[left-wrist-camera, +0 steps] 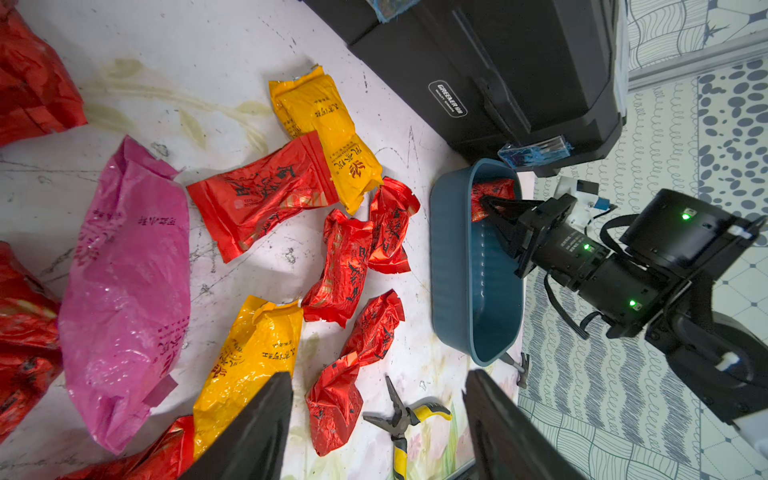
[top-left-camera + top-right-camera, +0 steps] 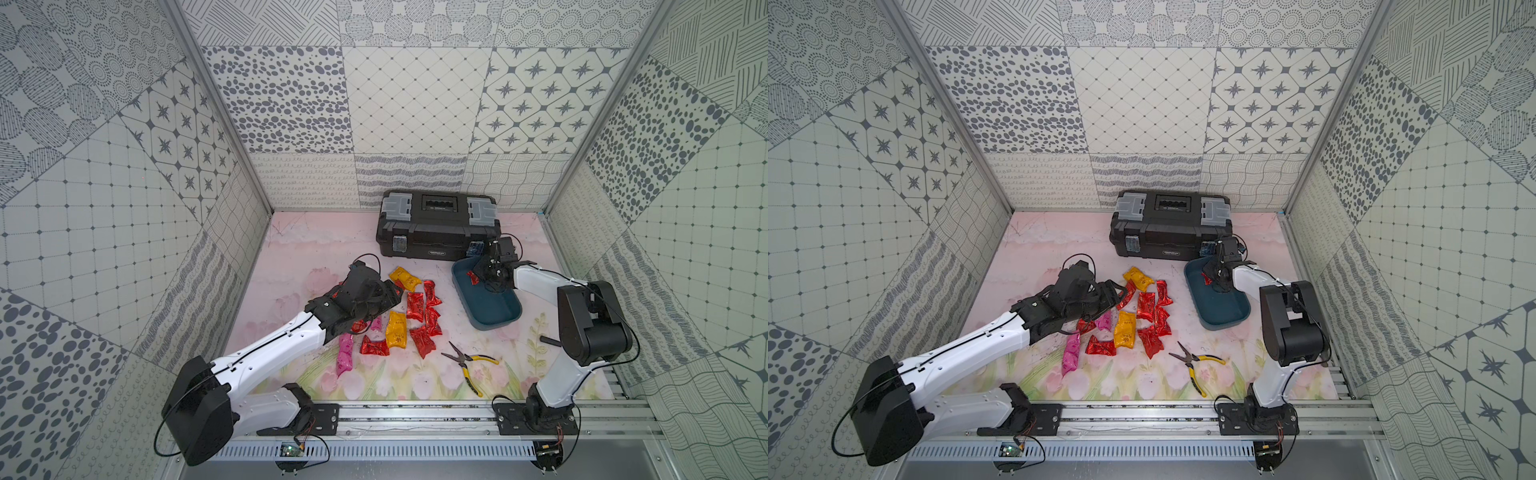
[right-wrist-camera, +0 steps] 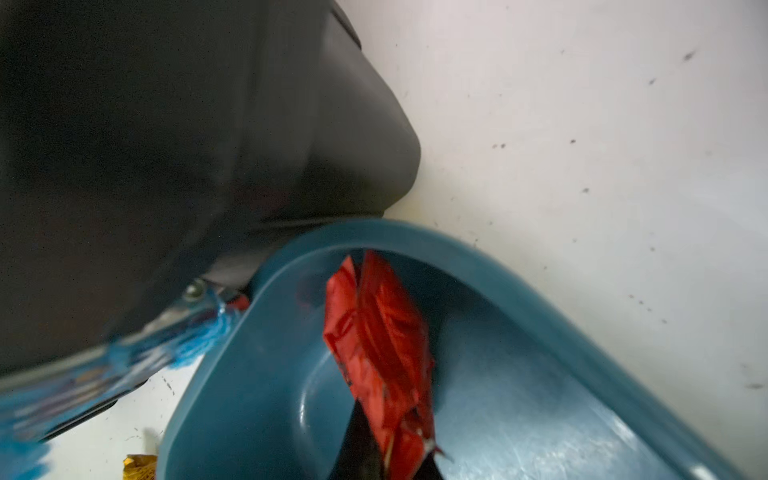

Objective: Take the tea bags out of the storage box
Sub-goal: Pick up the tea bag from the storage box, then place the tea bag at the center of the board.

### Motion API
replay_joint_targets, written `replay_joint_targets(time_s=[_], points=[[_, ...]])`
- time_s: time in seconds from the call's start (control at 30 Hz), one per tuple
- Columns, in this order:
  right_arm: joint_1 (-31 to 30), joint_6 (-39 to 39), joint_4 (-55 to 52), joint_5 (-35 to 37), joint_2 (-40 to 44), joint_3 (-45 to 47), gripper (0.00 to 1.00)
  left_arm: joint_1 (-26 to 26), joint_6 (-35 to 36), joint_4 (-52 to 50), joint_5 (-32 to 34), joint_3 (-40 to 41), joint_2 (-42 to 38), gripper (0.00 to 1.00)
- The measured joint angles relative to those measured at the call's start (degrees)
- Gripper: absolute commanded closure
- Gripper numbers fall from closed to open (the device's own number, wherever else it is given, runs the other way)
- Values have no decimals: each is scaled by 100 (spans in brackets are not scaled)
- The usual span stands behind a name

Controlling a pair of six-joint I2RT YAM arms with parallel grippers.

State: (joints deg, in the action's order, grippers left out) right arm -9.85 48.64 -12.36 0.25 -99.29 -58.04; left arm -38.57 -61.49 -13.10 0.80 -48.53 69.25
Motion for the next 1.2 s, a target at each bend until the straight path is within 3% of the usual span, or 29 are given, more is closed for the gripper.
replay_joint_targets(time_s=[0.4,0.6,0.9,1.13,1.2], points=[[-260,-953,-839,-1058,1762,181,100,0,-15,-15,-28,94,-96,25],[-1567,-1703,-1578,-1786,2332,254,100,0,-162,-210,-63,243,-337,28],[-3622,-2262,-2267,-2302,2332,706,100,39,-715,-785,105,678,-970,31],[-4489,-2358,-2236,-2315,1733,839,100,153,-1099,-1344,358,870,-1392,31],[-4553,-2352,-2146,-2302,1506,868,96,199,-1167,-1456,407,905,-1471,31]])
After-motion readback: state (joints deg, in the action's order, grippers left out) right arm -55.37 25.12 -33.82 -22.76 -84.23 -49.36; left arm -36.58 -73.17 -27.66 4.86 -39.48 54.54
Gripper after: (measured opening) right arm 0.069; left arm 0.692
